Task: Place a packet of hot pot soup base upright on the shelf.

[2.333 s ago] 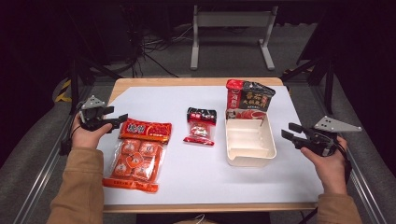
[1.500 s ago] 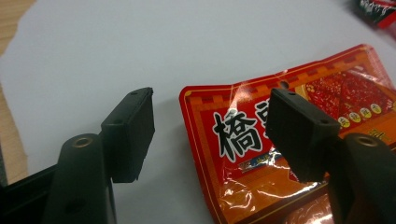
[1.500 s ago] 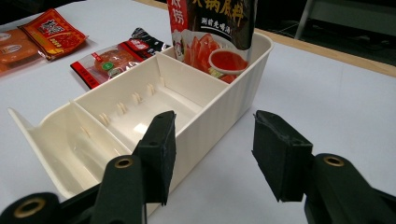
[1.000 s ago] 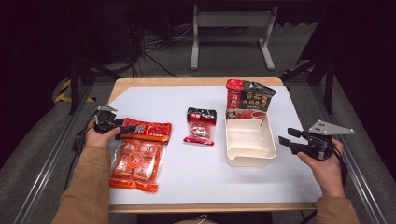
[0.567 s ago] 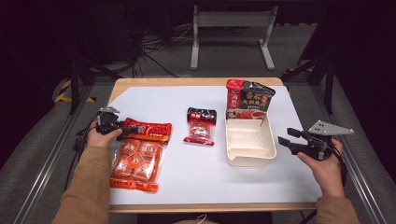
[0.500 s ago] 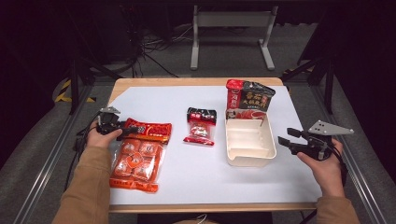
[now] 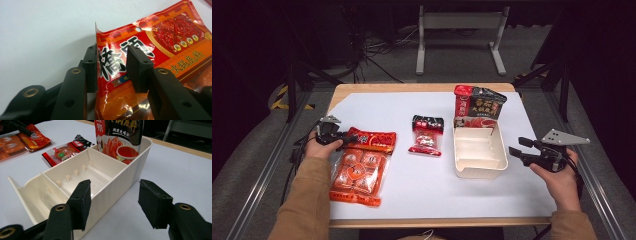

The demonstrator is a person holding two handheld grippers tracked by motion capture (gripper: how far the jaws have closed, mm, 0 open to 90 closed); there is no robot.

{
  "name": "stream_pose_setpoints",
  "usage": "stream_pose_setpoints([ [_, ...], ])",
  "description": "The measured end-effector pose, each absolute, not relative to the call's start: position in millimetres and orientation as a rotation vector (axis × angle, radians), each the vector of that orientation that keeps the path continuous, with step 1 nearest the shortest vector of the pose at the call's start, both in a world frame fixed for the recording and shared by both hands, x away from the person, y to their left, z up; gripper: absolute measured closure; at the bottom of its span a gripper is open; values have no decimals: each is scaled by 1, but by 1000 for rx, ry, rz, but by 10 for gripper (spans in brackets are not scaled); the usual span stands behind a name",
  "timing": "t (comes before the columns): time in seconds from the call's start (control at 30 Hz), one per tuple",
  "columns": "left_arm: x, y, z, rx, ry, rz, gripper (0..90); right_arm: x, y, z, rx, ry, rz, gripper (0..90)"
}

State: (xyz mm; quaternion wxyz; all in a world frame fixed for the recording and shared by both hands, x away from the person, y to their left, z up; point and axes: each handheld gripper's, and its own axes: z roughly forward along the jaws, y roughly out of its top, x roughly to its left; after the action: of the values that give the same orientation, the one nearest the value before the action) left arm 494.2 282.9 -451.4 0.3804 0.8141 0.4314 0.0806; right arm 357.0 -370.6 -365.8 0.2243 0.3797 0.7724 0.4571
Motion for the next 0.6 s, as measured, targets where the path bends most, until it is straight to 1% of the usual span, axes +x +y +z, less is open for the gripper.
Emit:
stream_pose_setpoints([
  [0.07,494,283,-452,2076,1105,218,677,357,-371,-366,1046,2132,1264,443],
  [0.1,494,284,-452,2080,1104,235,755,357,-371,-366,1042,2133,1262,446],
  [0.13,494,284,-452,2080,1107,239,755,357,-371,-366,1042,2133,1262,446],
  [0.2,494,284,-452,2086,1103,259,814,356,-371,-365,1040,2133,1265,450],
  [0.3,493,283,-450,2098,1094,287,874,356,-371,-365,1040,2130,1267,467],
  [0.4,491,285,-444,2081,1087,298,900,355,-372,-363,1050,2130,1272,510],
  [0.47,489,285,-440,2076,1084,314,900,354,-372,-361,1048,2126,1274,531],
  [0.6,485,286,-432,2054,1080,327,900,353,-373,-357,1045,2111,1280,552],
])
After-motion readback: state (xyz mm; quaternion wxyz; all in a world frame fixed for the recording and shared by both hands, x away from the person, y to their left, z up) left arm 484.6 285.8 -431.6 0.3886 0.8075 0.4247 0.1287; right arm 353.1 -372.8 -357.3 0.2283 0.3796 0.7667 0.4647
